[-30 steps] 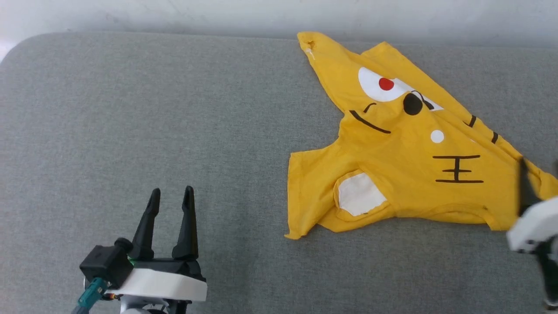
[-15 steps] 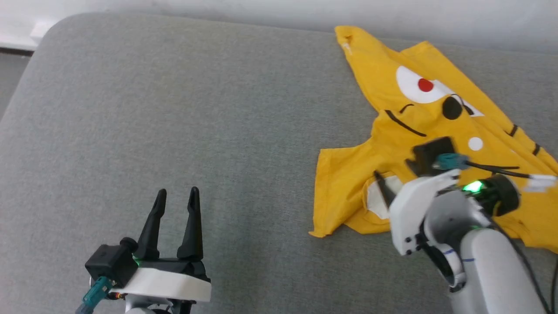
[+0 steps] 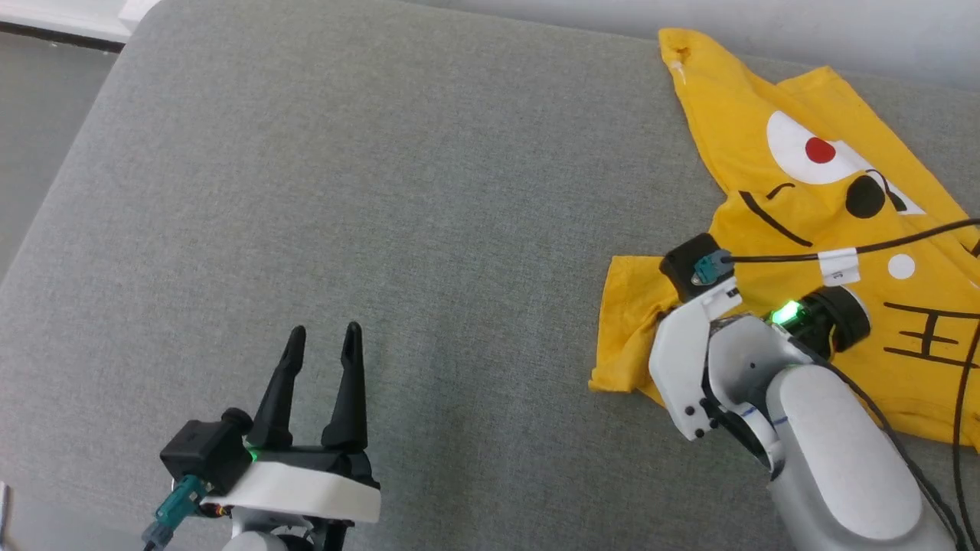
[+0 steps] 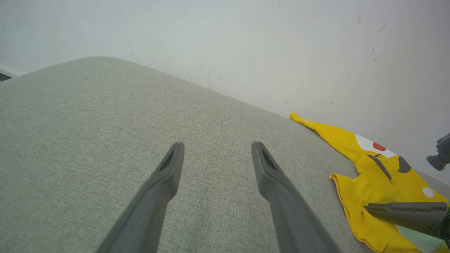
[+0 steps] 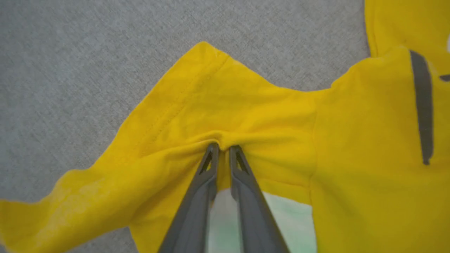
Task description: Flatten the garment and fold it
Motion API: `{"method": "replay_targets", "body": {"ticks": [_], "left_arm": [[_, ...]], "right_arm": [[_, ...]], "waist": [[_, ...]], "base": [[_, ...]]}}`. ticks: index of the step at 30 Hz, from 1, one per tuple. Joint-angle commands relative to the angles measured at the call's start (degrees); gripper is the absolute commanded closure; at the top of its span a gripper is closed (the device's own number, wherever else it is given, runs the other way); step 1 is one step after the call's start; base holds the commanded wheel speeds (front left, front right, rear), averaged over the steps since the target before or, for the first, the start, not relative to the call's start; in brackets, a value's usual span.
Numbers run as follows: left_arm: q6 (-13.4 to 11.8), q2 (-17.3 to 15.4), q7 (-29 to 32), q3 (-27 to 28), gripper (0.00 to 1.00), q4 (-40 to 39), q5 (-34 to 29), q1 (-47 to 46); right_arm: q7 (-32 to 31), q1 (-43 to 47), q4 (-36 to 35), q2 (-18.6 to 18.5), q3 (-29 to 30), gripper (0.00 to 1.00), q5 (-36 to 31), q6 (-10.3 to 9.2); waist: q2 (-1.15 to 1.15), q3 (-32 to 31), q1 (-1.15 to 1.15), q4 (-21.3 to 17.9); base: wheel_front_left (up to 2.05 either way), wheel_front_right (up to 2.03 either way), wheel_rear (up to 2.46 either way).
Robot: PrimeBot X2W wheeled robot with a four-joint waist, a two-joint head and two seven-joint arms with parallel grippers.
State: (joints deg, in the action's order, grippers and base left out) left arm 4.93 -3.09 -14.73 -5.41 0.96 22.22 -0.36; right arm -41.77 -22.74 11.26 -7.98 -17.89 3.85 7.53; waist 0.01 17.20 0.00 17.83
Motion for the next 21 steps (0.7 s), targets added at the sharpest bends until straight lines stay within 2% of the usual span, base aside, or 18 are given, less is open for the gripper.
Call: {"method": "replay_targets", "body": {"ticks": [1, 7, 11, 19, 20, 21], "left_arm": [[-0.4, 0.2, -0.3, 0.0, 0.00, 0.1, 0.5, -0.9], [-0.4, 0.2, -0.3, 0.3, 0.00, 0.1, 0.4, -1.0], [-0.5, 0.2, -0.3, 0.1, 0.00, -0.1, 0.4, -1.0], [-0.5, 0.2, -0.3, -0.3, 0.00, 0.4, 1.1, -1.4], [-0.4, 0.2, -0.3, -0.3, 0.00, 0.5, 1.2, -1.4], [-0.5, 0.2, -0.3, -0.3, 0.00, 0.5, 1.3, -1.4]], "right_arm": [[0.1, 0.5, 1.7, -0.4, -0.7, 1.00, 0.5, -0.04], [4.1, -4.7, 0.2, 2.1, -5.4, 1.00, 3.7, -0.04], [7.1, -9.5, -0.5, 4.2, -11.4, 1.00, 6.9, -0.04], [10.7, -14.8, 1.1, 5.1, -23.4, 1.00, 18.8, -0.04], [11.3, -15.0, 2.0, 5.1, -24.2, 0.84, 19.3, -0.04], [11.8, -14.8, 3.2, 5.1, -24.5, 0.50, 19.7, -0.04]], "waist": [[-0.01, -0.2, 0.00, -0.2], [-0.01, -0.9, 0.00, -1.8], [-0.01, -1.0, 0.00, -2.5], [-0.01, -0.2, 0.00, -1.2], [-0.01, -0.2, 0.00, -1.0], [-0.01, -0.1, 0.00, -0.9]], "base": [[0.00, 0.00, 0.00], [0.00, 0.00, 0.00], [0.00, 0.00, 0.00], [0.00, 0.00, 0.00], [0.00, 0.00, 0.00], [0.00, 0.00, 0.00]]}}
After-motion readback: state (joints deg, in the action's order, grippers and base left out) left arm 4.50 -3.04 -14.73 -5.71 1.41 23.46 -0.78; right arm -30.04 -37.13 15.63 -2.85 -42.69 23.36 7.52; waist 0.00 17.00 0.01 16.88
